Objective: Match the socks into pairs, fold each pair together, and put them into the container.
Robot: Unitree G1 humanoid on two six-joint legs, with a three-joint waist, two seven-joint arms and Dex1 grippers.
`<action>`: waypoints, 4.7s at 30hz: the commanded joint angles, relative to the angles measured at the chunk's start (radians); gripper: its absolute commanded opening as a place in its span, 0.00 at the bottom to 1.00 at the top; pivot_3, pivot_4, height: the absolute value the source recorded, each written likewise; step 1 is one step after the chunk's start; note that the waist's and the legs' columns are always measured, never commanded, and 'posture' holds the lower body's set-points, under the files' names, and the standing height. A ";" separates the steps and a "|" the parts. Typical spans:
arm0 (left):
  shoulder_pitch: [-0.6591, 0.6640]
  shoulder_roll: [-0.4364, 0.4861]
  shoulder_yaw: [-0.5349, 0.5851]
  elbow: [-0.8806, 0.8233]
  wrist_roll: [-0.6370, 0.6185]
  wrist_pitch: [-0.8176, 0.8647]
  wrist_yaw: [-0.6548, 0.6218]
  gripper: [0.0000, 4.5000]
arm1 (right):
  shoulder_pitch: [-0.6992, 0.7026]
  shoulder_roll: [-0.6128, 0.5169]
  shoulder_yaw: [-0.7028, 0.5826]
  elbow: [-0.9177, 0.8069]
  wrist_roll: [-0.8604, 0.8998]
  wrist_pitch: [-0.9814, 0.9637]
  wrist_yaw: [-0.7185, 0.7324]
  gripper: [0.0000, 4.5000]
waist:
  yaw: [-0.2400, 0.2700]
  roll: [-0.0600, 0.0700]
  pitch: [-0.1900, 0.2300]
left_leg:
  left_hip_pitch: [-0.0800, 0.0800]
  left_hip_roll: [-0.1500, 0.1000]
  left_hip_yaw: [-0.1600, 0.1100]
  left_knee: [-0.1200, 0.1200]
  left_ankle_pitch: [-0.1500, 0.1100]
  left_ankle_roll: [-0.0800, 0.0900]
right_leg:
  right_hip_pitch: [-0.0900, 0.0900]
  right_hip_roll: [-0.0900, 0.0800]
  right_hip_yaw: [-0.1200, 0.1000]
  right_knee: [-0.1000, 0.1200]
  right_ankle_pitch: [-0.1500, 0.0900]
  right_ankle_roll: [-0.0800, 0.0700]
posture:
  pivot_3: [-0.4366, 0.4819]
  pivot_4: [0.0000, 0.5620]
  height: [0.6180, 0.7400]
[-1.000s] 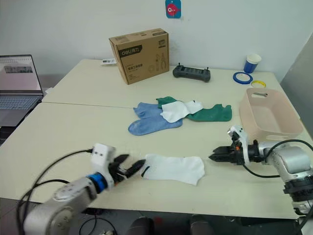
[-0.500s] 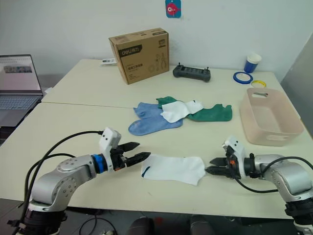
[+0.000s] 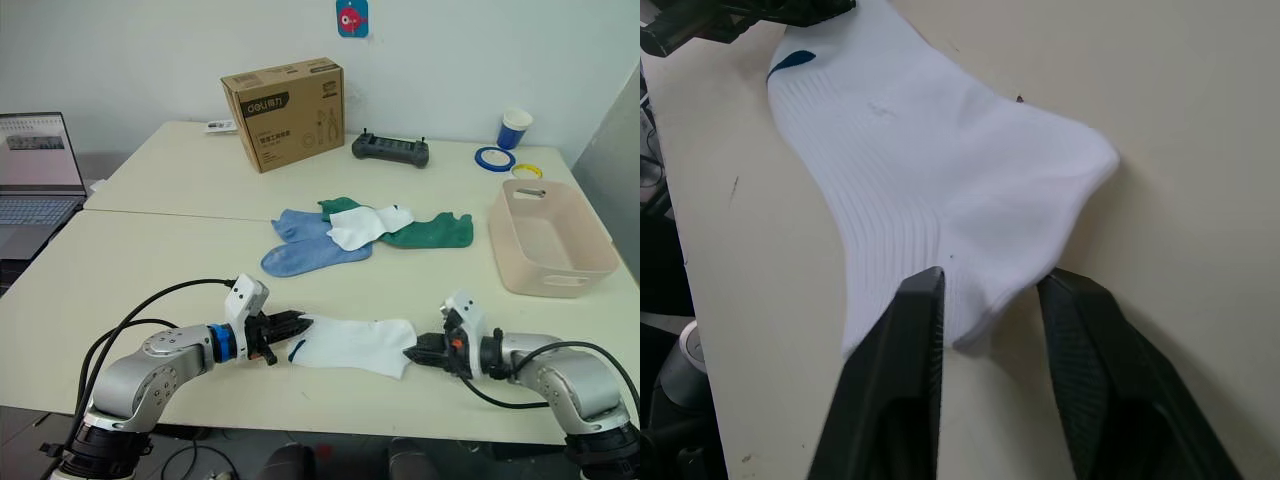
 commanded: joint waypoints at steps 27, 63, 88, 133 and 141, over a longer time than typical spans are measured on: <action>0.105 -0.060 0.055 -0.195 -0.043 0.082 0.178 0.29 | -0.039 -0.130 -0.050 0.231 -0.040 -0.107 0.153 0.46 | 0.006 0.000 0.000 | 0.000 0.000 0.000 0.000 0.000 0.000 | 0.000 0.000 0.000 0.000 0.000 0.000 | 0.48 0.27 1.00; 0.075 0.184 -0.187 0.040 0.451 -0.844 -0.305 0.86 | -0.006 -0.093 0.165 0.402 -0.568 -1.466 0.353 0.71 | 0.007 0.002 0.000 | 0.006 0.000 0.008 -0.001 0.000 0.000 | 0.002 -0.003 0.003 0.001 0.000 -0.002 | 0.48 0.27 1.00; 0.181 0.372 -0.100 -0.282 0.036 -0.527 -0.469 0.00 | 0.022 -0.292 0.123 -0.083 -0.013 -0.643 0.466 0.00 | 0.008 0.002 0.001 | 0.008 0.000 0.007 -0.001 0.000 0.000 | 0.003 -0.004 0.003 0.004 -0.001 -0.003 | 0.48 0.27 1.00; -0.278 0.064 0.074 0.288 -0.111 0.072 -0.260 0.82 | -0.309 -0.008 0.013 0.459 -0.138 -0.377 0.323 0.99 | 0.007 0.001 0.001 | 0.005 0.000 0.000 0.000 0.000 0.000 | 0.000 0.002 0.000 0.009 -0.002 -0.003 | 0.48 0.27 1.00; -0.118 0.126 0.045 0.070 -0.058 -0.005 -0.256 0.82 | -0.159 -0.059 0.004 0.195 -0.133 -0.355 0.298 0.99 | 0.008 0.001 0.001 | 0.005 0.000 0.000 -0.001 0.000 0.000 | 0.000 0.001 0.000 0.008 -0.003 -0.003 | 0.48 0.27 1.00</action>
